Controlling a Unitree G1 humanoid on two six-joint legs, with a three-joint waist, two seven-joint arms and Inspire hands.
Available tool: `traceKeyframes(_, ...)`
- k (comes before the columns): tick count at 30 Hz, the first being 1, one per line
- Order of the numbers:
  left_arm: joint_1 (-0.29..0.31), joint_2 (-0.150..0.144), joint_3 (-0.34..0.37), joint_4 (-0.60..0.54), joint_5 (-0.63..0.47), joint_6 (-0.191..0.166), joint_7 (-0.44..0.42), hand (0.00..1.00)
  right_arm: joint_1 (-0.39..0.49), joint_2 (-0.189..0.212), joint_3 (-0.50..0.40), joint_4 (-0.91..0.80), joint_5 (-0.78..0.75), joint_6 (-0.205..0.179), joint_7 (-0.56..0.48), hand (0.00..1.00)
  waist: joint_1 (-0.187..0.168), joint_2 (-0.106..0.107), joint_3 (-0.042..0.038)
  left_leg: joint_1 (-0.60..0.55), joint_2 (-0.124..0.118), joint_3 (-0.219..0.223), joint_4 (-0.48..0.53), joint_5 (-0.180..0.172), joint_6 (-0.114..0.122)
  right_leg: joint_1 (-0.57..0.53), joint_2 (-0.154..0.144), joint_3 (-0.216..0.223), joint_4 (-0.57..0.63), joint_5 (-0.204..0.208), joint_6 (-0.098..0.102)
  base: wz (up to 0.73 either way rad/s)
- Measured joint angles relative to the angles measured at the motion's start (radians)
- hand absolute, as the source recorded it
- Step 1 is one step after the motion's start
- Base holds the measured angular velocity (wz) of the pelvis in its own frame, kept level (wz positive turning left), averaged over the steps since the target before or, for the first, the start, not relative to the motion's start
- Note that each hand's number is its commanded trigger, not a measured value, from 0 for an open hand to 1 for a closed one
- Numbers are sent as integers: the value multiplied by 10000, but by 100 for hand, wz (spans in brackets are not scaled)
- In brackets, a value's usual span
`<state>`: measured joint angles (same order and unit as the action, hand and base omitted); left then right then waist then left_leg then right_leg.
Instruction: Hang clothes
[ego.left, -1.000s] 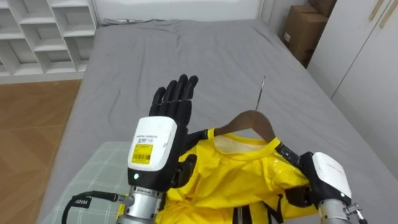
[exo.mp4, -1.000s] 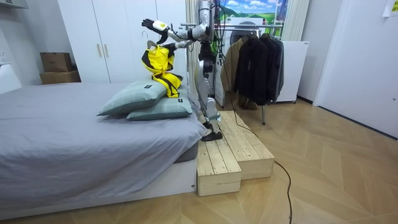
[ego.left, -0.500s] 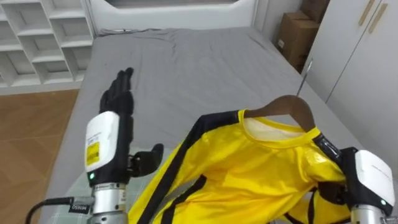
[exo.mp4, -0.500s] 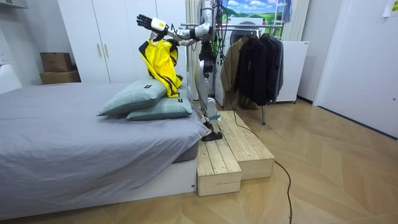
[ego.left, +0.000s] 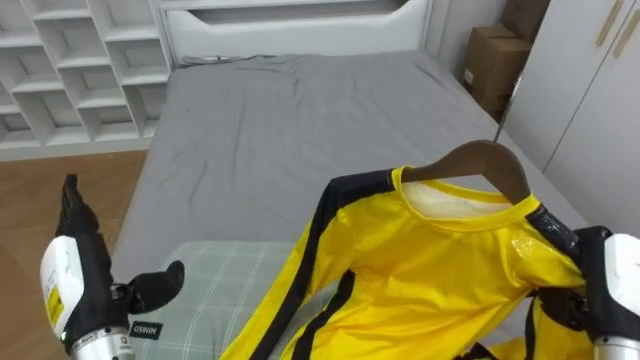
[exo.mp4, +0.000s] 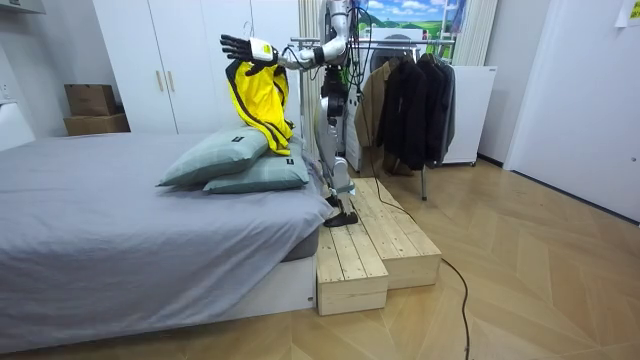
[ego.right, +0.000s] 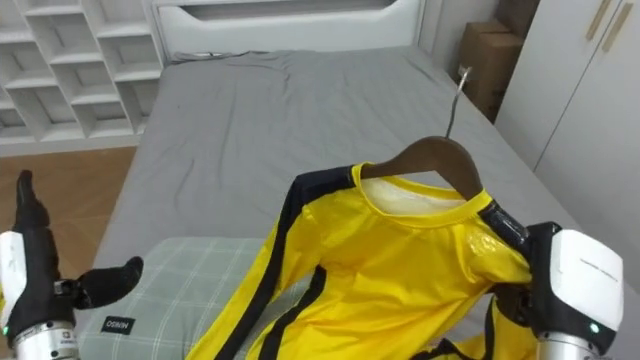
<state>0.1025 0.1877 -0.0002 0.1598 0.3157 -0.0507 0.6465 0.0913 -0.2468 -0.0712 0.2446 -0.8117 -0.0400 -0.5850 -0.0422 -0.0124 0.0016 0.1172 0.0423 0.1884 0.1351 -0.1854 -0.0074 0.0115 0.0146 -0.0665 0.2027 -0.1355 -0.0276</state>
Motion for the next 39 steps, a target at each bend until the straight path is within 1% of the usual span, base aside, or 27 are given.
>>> traceKeyframes(3,260,-114,-2,56,-4,-7,-9,0,125,0,-8,-268,5,-139,-26,100,0,-12,-1,2,-3,12,2,0,0,-50,7,93,21,-8,1,-9)
traceKeyframes(7,258,-157,-11,432,-64,-15,-33,0,126,0,-6,-268,27,-166,-28,100,-45,-53,4,-4,-7,8,2,0,0,-72,9,121,13,-9,2,-2)
traceKeyframes(9,257,-159,-71,471,-495,-17,-27,0,126,2,6,-268,242,-166,-41,100,-76,-91,13,-17,-7,-1,1,0,0,-85,9,115,16,-15,6,0)
traceKeyframes(11,260,-157,-93,471,-514,-17,-8,0,148,1,5,-270,322,-166,-120,100,-113,-136,23,-21,-7,-4,2,0,0,-89,4,104,19,-24,13,0)
traceKeyframes(14,344,-155,-418,471,-510,-18,35,0,536,3,8,-623,304,-165,-246,100,-98,-196,11,-33,-15,47,2,0,0,-180,0,133,29,-44,22,-2)
traceKeyframes(16,454,-166,-565,476,-507,-19,30,0,584,35,20,-694,152,-167,-265,100,-123,-232,6,-42,-17,156,1,0,0,-221,0,157,68,-44,22,-15)
traceKeyframes(18,493,-199,-612,660,-507,-49,17,0,586,86,17,-693,-124,-167,-263,100,-134,-306,7,0,-15,329,11,0,0,-275,17,344,231,-48,13,-25)
traceKeyframes(19,492,-198,-610,756,-507,-67,9,0,586,90,17,-693,-193,-177,-263,100,-144,-320,6,14,-14,358,13,0,0,-286,22,368,251,-48,13,-20)
traceKeyframes(21,504,-189,-611,1222,-517,-160,-50,0,643,111,19,-629,-216,-287,-262,100,-256,-393,31,115,-3,551,18,-1,0,-292,21,428,368,-50,11,-16)
traceKeyframes(23,513,-155,-610,1539,-530,-166,-145,0,778,116,46,-527,-155,-345,-292,100,-294,-462,33,144,4,692,24,-16,7,-327,30,527,399,-53,8,-20)
traceKeyframes(24,539,-134,-621,1670,-665,-166,-288,0,876,116,76,-444,-104,-335,-315,100,-291,-484,37,147,29,857,25,-70,25,-439,52,633,456,-53,8,-25)
traceKeyframes(25,565,-134,-619,1712,-734,-166,-332,0,945,124,86,-416,-74,-334,-316,100,-296,-490,40,147,42,901,25,-123,23,-539,61,656,511,-60,7,-32)
traceKeyframes(26,595,-125,-593,1801,-735,-166,-385,0,1079,164,98,-369,-14,-334,-316,100,-295,-560,64,144,39,1089,41,-154,37,-686,79,787,649,-101,5,-42)
traceKeyframes(27,626,-115,-568,1988,-738,-178,-404,0,1179,163,100,-248,20,-365,-316,100,-292,-595,66,178,56,1348,72,-210,54,-777,119,939,740,-99,6,-47)
traceKeyframes(28,651,-110,-541,2086,-738,-178,-421,0,1232,163,98,-189,21,-361,-315,100,-295,-598,63,192,80,1462,123,-265,54,-800,153,1034,761,-87,6,-65)
traceKeyframes(29,745,-104,-435,2210,-756,-179,-471,0,1397,162,98,-170,20,-336,-314,100,-200,-612,75,268,215,1863,232,-389,40,-872,249,1277,860,-64,2,-97)
traceKeyframes(30,891,-115,-249,2236,-789,-182,-483,0,1513,165,98,-170,21,-341,-313,100,2,-625,91,388,334,2432,341,-558,-8,-1039,288,1021,1023,-30,-40,-120)
traceKeyframes(31,978,-123,-119,2257,-837,-183,-481,0,1522,171,110,-154,9,-354,-309,100,144,-621,100,473,386,2792,389,-632,-44,-1154,244,609,1105,25,-127,-157)
traceKeyframes(32,1128,-127,148,2377,-895,-182,-479,0,1509,173,120,-103,-1,-412,-309,100,351,-581,110,562,552,3408,603,-845,-122,-1238,36,-934,1116,170,-386,-163)
traceKeyframes(33,1248,-124,392,2481,-1022,-181,-474,0,1478,171,102,92,-21,-546,-311,100,401,-551,121,601,687,3953,816,-1074,-186,-1245,-168,-2469,1130,236,-664,-154)
traceKeyframes(34,1288,-124,477,2517,-1215,-175,-470,0,1474,170,85,211,-53,-572,-311,100,399,-571,120,606,716,4173,917,-1170,-204,-1267,-262,-3022,1185,204,-755,-110)
traceKeyframes(35,1294,-129,534,2704,-1410,-172,-478,0,1500,158,66,438,-69,-533,-309,100,375,-537,133,645,780,4442,1091,-1338,-211,-1284,-336,-3444,1309,160,-820,-74)
traceKeyframes(36,1291,-123,544,2892,-1678,-164,-513,0,1500,158,73,693,-35,-509,-305,100,218,-502,134,715,795,4664,1169,-1432,-229,-1341,-331,-3461,1429,140,-836,-57)
traceKeyframes(37,1281,-121,558,2939,-1784,-146,-549,0,1508,160,82,792,0,-504,-303,100,136,-497,139,724,795,4732,1220,-1479,-236,-1365,-324,-3400,1472,112,-855,-47)
traceKeyframes(39,1274,-119,586,2945,-1948,-131,-728,0,1510,160,71,989,170,-510,-232,100,-67,-477,137,695,804,5042,1381,-1614,-238,-1562,-254,-3105,1553,76,-900,-41)
